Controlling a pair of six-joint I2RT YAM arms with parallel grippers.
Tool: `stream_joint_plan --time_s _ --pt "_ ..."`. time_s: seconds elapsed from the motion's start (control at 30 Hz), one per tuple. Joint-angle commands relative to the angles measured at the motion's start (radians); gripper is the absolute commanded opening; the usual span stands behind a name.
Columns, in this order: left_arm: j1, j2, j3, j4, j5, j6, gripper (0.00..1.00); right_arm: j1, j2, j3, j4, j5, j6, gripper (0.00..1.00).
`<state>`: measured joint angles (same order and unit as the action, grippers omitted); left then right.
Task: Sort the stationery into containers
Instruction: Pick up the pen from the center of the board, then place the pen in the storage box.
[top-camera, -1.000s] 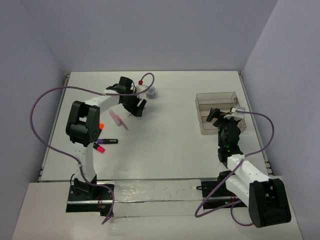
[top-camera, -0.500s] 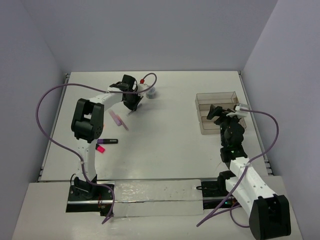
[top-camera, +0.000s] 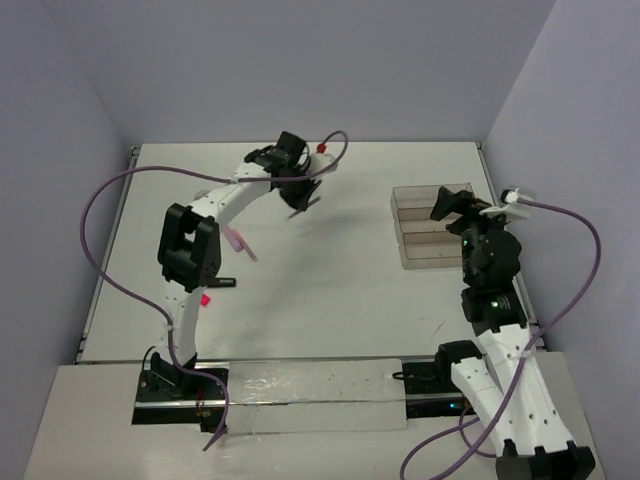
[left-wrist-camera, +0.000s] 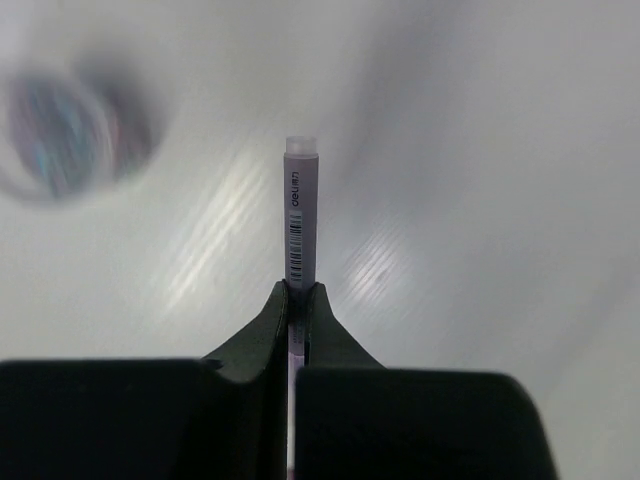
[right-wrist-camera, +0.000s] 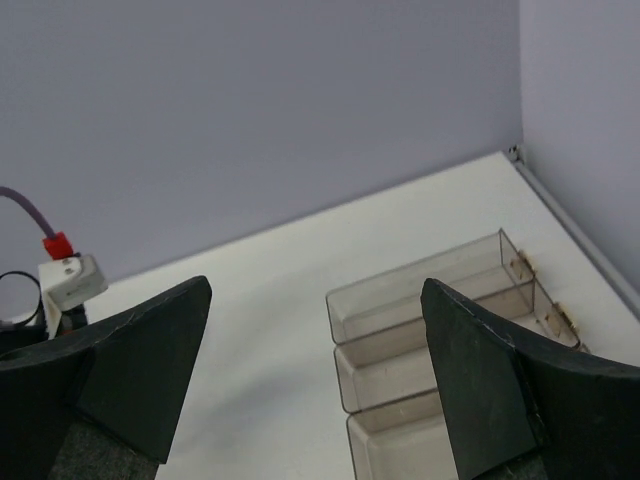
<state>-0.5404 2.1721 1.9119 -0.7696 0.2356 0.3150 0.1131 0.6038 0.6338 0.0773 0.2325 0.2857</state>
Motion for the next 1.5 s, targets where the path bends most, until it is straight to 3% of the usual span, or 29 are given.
stream_joint_plan --time_s 0.0,0.1,0.2,0.27,0.4,0.5,0.87,1.13,1.17,1.3,1.33,1.4,1.47 --pt "-0.140 0.014 0.294 -0.048 0.077 -0.048 0.00 -0.004 -0.089 0.117 -0.180 0.059 0.014 0.93" --pt "-0.265 0.060 0.404 0.011 0.048 -0.073 0.00 -0.004 -0.132 0.149 -0.196 0.056 0.007 0.93" --pt "-0.336 0.056 0.382 0.131 0.016 -0.076 0.00 -0.004 -0.158 0.175 -0.225 0.044 0.003 0.93" --pt "-0.405 0.066 0.348 0.307 -0.025 -0.073 0.00 -0.004 -0.201 0.202 -0.253 0.036 0.007 0.93" --pt "-0.456 0.228 0.521 0.475 -0.046 -0.163 0.00 -0.005 -0.252 0.224 -0.275 0.011 0.019 0.93" --pt "-0.476 0.314 0.567 0.572 -0.087 -0.191 0.00 -0.004 -0.281 0.221 -0.282 -0.019 0.018 0.93" --pt "-0.544 0.440 0.524 0.659 -0.182 -0.180 0.00 -0.004 -0.263 0.198 -0.316 -0.067 0.006 0.94" --pt "-0.584 0.457 0.484 0.627 -0.131 -0.183 0.00 -0.004 -0.264 0.195 -0.319 -0.074 -0.009 0.94" --pt "-0.584 0.460 0.478 0.619 -0.131 -0.184 0.04 -0.004 -0.266 0.198 -0.321 -0.076 -0.013 0.94" --pt "-0.584 0.449 0.454 0.619 -0.163 -0.163 0.49 -0.004 -0.271 0.202 -0.327 -0.079 -0.023 0.95" --pt "-0.584 0.441 0.456 0.618 -0.167 -0.160 0.54 -0.004 -0.270 0.205 -0.328 -0.080 -0.022 0.95" --pt "-0.584 0.425 0.486 0.604 -0.172 -0.166 0.78 -0.004 -0.264 0.211 -0.333 -0.086 -0.018 0.95" --pt "-0.584 0.410 0.523 0.576 -0.173 -0.175 0.83 -0.004 -0.259 0.214 -0.333 -0.093 -0.014 0.95"
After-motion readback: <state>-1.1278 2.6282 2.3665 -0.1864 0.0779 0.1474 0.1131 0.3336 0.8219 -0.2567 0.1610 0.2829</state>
